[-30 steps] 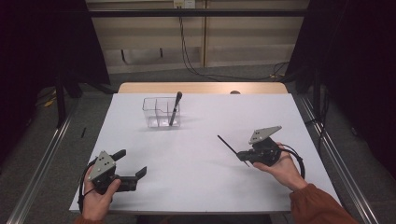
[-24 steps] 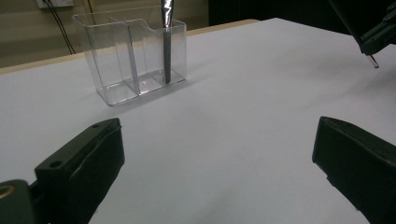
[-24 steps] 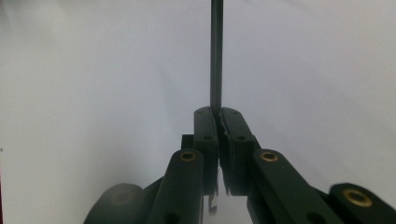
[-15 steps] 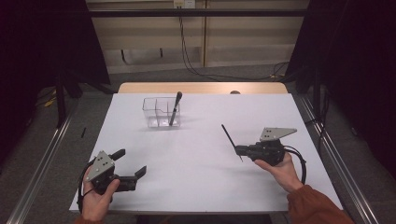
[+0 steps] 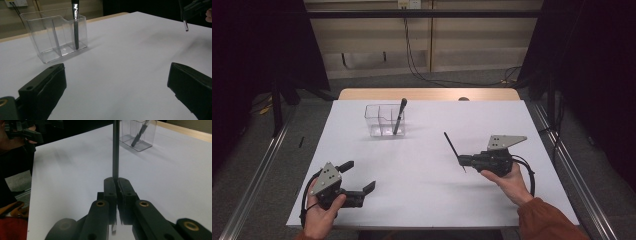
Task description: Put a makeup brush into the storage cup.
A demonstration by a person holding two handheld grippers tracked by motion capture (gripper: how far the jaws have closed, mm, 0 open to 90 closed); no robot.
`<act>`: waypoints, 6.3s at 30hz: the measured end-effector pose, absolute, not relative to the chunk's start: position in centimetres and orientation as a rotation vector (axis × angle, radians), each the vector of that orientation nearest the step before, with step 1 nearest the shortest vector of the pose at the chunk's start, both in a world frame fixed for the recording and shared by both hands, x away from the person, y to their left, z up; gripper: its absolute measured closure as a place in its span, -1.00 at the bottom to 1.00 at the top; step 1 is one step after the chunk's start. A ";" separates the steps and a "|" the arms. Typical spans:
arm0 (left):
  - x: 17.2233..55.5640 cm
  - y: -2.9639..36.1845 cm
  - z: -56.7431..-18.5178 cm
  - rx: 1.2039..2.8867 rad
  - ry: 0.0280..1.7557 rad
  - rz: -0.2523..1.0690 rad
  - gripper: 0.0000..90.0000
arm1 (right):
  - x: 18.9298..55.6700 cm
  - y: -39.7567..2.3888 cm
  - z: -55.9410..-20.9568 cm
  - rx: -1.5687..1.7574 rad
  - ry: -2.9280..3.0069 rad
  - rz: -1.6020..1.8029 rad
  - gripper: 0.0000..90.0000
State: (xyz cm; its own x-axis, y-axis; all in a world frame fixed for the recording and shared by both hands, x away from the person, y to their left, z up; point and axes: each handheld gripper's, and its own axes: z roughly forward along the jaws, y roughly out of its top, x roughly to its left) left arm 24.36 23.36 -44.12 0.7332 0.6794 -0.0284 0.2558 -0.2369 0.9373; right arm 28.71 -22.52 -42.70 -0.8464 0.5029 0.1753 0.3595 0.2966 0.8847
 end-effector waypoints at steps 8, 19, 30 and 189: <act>24.6 21.9 -43.5 1.831 0.679 0.456 -0.95 | 29.1 -20.5 -42.6 0.743 2.481 1.605 0.93; 25.2 20.5 -41.8 1.822 0.620 0.466 -0.96 | 29.4 -17.6 -42.4 0.630 2.597 1.577 0.93; 26.2 18.9 -41.1 1.862 0.578 0.425 -0.95 | 29.8 -16.3 -41.8 0.586 2.687 1.469 0.93; 31.0 10.7 -42.2 2.553 0.235 -0.149 0.90 | 31.5 -12.9 -40.8 0.271 3.022 0.812 -0.35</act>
State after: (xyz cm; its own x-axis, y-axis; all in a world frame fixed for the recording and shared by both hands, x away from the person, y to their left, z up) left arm 31.02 10.70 -42.20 0.9784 0.1359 -0.1560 0.1990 -0.8246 0.5296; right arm 31.45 -12.93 -40.82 -0.9851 0.1664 0.0439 0.1660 0.8515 0.4974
